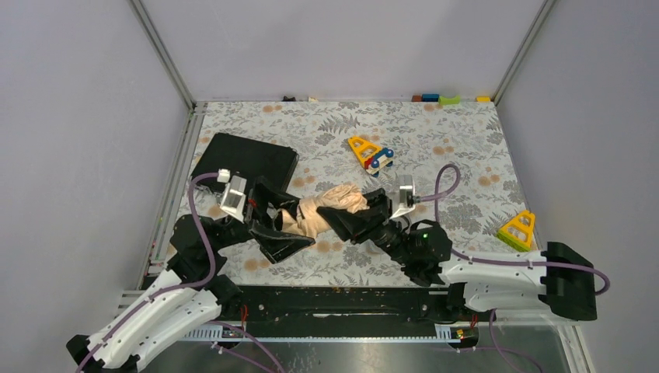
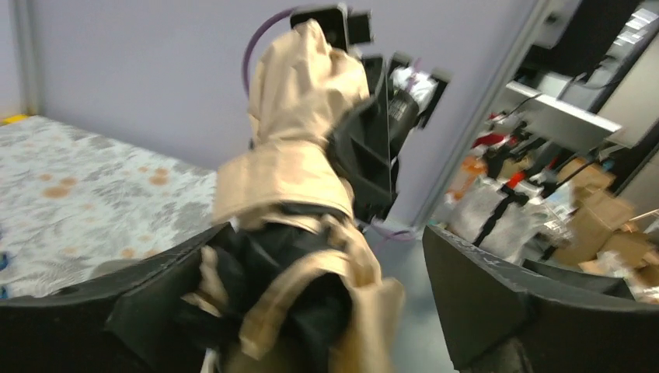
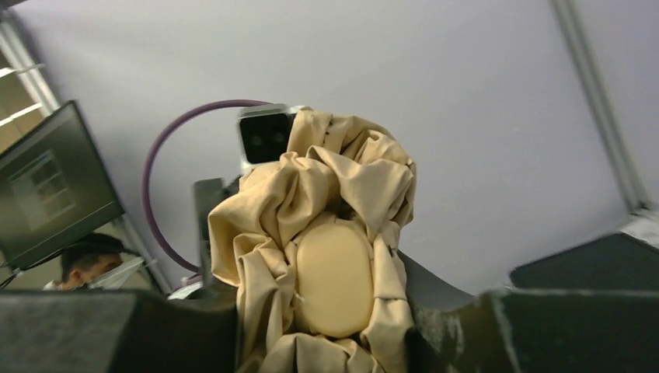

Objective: Open the umbrella

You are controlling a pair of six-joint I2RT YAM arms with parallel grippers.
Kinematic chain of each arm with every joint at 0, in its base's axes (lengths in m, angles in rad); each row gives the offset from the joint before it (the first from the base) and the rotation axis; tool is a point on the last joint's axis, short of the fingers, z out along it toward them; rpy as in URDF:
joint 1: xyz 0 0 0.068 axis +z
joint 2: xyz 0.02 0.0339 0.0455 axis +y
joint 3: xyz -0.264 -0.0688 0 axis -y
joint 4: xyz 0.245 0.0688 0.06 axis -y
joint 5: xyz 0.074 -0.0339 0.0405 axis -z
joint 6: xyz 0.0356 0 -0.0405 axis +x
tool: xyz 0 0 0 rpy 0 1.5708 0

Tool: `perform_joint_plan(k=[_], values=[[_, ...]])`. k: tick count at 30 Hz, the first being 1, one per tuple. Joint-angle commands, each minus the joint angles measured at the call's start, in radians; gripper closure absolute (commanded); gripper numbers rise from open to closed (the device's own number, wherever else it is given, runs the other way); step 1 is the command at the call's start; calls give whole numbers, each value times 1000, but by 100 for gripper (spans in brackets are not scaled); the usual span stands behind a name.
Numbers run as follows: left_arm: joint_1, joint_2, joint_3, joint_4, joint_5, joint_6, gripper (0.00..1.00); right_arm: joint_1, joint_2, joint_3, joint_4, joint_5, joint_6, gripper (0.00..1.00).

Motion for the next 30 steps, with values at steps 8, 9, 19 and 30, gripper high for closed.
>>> perform_joint_plan(k=[8, 9, 19, 30], values=[[1, -158, 149, -515, -240, 407, 1, -258, -387, 227, -944, -129, 140, 100], [1, -178, 145, -528, -259, 429, 1, -269, -407, 250, -1007, -139, 141, 100], [1, -81, 168, -566, -76, 447, 5, -291, -514, 333, -1199, -256, 205, 100], [-60, 67, 99, -309, 121, 226, 8, -291, -501, 337, -1192, -269, 216, 100]])
